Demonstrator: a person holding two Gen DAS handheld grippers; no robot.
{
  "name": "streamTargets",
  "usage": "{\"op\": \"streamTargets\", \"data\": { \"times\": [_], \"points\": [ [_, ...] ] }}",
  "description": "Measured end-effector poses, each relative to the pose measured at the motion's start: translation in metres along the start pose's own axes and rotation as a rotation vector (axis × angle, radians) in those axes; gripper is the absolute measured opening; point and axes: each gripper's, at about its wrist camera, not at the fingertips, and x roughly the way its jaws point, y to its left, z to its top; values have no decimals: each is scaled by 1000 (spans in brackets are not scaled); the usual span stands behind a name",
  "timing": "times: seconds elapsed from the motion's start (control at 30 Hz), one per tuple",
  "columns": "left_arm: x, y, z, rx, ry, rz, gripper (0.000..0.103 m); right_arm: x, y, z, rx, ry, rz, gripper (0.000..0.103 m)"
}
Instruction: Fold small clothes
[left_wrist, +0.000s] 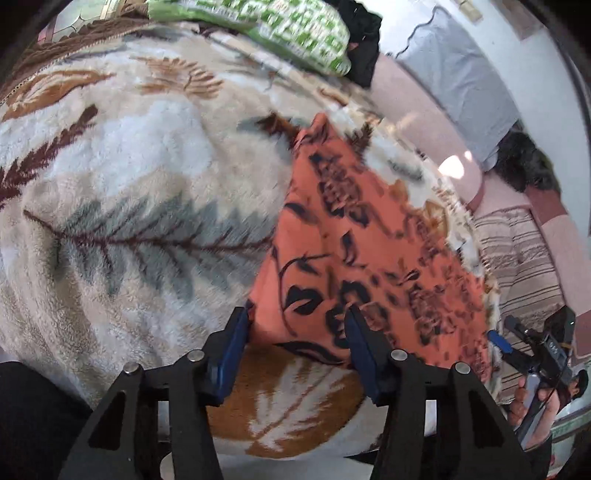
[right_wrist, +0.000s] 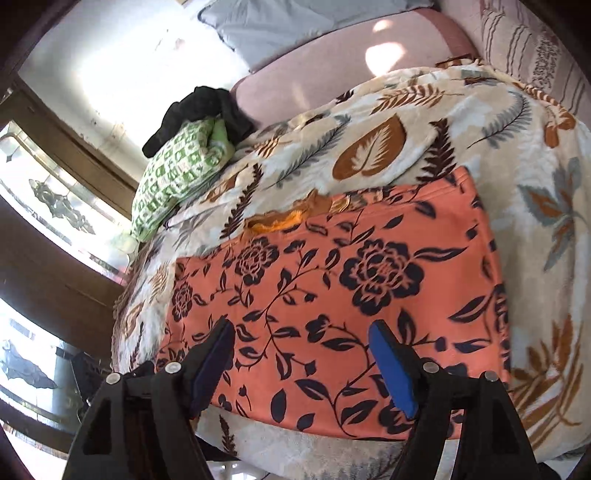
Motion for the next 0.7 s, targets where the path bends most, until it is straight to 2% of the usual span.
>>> {"op": "streamTargets", "data": {
  "times": [0.03, 0.07, 0.13, 0.2, 0.3, 0.33, 0.37, 0.43, 0.53, 0.63, 0.7],
  "points": [
    [2, 4, -1, 8, -2, 51, 17, 12, -3, -3, 12, 34, -3, 78],
    [-1, 6, 0, 7, -1, 31, 17, 25, -9, -7, 29, 76, -19, 78],
    [-6, 1, 0, 34, -6, 58, 16, 47, -27, -14, 91, 144, -81, 78],
    [-6, -9, -1, 92, -9, 95, 16, 47, -37, -17, 106, 122, -47, 79],
    [-13, -23, 7, 145, -15, 97, 19, 46, -40, -17, 107, 136, -25, 79],
    [-19, -26, 15, 153, -38, 81, 28, 46, -41, -17, 101, 140, -21, 79],
    [-26, -28, 26, 162, -70, 57, 44, 47, -41, -17, 95, 144, -18, 79],
    [-33, -33, 51, 175, -133, 28, 59, 47, -41, -17, 95, 142, -4, 82],
    [-12, -41, 98, 193, -125, -19, 59, 45, -44, -17, 109, 131, 22, 85],
    [39, -40, 140, 154, -13, -50, 59, 45, -45, -18, 115, 123, 39, 86],
    [71, -40, 160, 134, 49, -35, 40, 44, -46, -18, 117, 123, 50, 87]
  ]
}}
